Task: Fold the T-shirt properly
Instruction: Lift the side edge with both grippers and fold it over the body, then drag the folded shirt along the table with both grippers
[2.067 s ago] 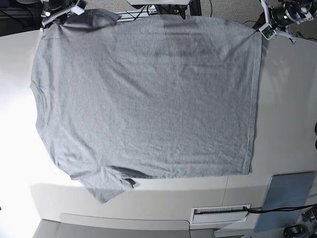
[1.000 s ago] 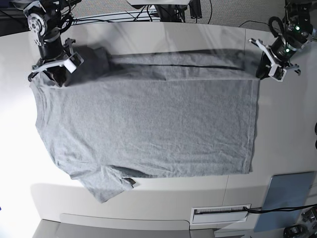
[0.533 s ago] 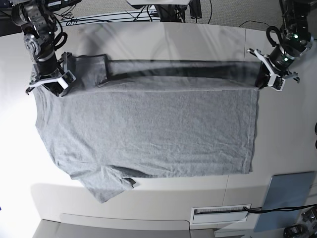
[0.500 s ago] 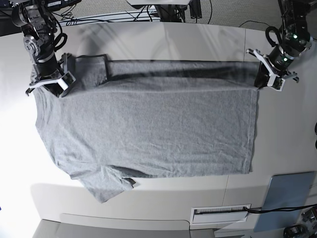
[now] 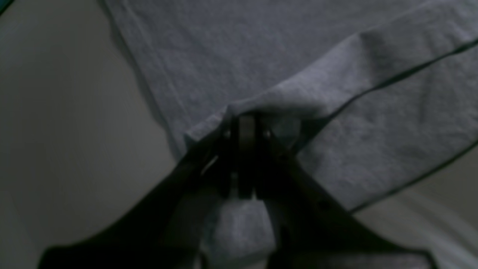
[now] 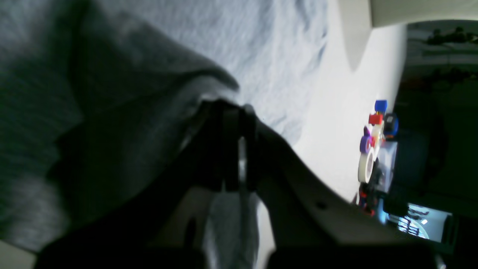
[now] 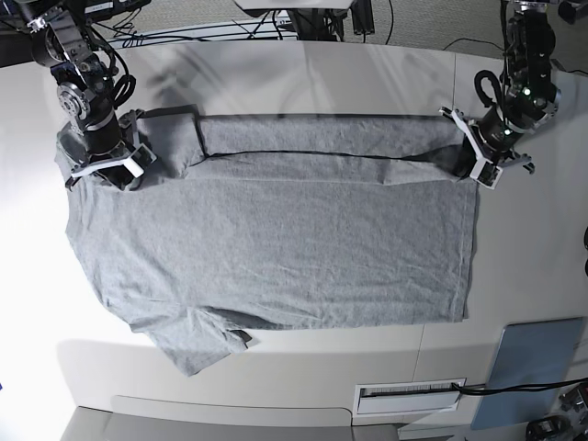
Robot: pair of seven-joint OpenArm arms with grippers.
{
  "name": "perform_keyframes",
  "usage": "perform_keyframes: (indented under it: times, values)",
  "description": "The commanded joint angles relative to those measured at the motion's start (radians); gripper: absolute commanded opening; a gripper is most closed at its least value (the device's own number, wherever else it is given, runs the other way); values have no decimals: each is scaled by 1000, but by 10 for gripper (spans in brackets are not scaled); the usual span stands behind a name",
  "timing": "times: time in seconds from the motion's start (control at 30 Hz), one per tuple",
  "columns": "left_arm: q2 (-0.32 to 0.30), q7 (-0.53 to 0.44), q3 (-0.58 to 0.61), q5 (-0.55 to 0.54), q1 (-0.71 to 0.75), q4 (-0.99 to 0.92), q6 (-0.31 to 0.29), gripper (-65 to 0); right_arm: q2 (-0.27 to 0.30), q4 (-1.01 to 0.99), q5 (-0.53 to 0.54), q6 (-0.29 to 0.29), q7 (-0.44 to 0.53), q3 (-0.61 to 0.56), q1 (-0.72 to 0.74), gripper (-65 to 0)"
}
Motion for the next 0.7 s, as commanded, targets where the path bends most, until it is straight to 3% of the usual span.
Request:
perform_keyframes:
  times: [0.0,0.07,0.4,0.5,0.57,0.67]
  values:
    - [-16,-18,-8,-7,-8,15,35,-650,20,12,-14,-22,9,8,16,-650]
    - [-16,-18,-8,-7,-8,15,83,-650,20,13,-14,-21,12,8,21,-650]
    - [-16,-13,-8,-7,-7,15,82,-645,19,13,-10,-21,-35,8,41,-650]
    - [-16,-8,-8,-7,-7,15,82,-455,19,13,-11,-21,-42,8,41,-514]
    - [-16,-8,-8,-7,-7,15,82,-365,19,13,-11,-21,-42,9,41,-434]
    - [-16,7,-8,-7,-7,15,82,-341,19,14,-11,-21,-43,9,41,-413]
